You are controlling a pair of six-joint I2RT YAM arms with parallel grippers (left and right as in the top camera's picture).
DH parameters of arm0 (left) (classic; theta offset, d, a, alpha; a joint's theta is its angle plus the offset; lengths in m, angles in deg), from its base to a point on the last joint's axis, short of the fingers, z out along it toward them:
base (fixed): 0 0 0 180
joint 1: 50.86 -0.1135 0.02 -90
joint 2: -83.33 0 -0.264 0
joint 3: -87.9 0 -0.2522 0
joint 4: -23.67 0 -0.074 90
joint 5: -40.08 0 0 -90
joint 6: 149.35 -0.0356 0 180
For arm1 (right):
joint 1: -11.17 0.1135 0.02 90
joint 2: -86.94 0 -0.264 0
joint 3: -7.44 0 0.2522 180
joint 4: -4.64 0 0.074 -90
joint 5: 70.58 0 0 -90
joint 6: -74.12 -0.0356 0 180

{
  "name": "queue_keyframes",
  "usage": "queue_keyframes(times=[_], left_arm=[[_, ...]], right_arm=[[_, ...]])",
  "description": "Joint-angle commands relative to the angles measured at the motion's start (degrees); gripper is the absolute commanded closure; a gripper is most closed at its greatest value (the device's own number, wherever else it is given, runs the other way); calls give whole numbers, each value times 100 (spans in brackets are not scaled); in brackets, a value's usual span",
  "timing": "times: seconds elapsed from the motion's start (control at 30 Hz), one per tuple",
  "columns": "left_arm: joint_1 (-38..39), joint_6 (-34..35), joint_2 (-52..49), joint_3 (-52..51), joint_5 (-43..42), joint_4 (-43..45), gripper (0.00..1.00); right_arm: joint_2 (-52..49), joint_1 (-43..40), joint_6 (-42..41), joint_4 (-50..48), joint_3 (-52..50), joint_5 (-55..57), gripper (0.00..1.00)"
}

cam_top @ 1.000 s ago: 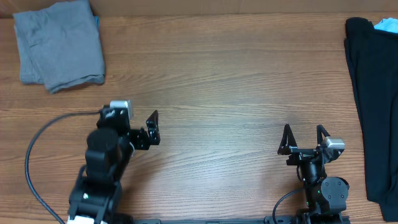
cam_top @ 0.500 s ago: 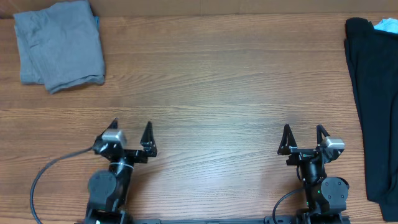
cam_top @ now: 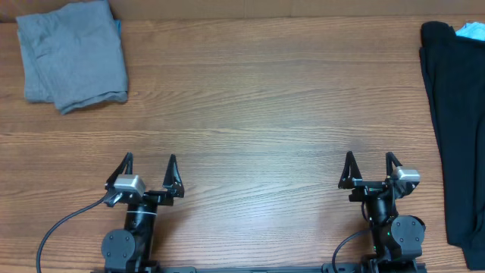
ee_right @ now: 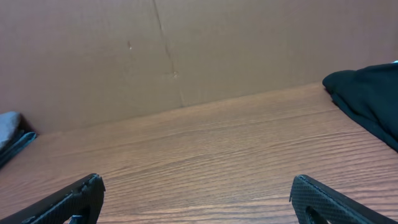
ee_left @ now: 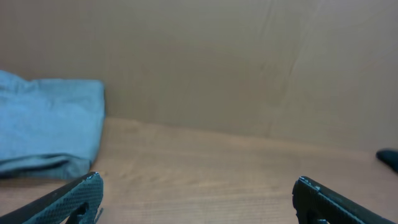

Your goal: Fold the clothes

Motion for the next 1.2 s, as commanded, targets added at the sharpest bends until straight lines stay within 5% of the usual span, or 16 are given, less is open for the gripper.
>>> queue_keyframes(times=[0.0, 0.13, 1.17], left_arm=[[-42, -205, 72, -42, -63, -245, 0], [-87, -203, 72, -39, -66, -960, 0], [-116, -208, 66, -39, -63, -944, 0]], right_arm=[[44, -15, 17, -44, -57, -13, 0], [44, -15, 17, -44, -57, -13, 0], [44, -15, 17, -44, -57, -13, 0]])
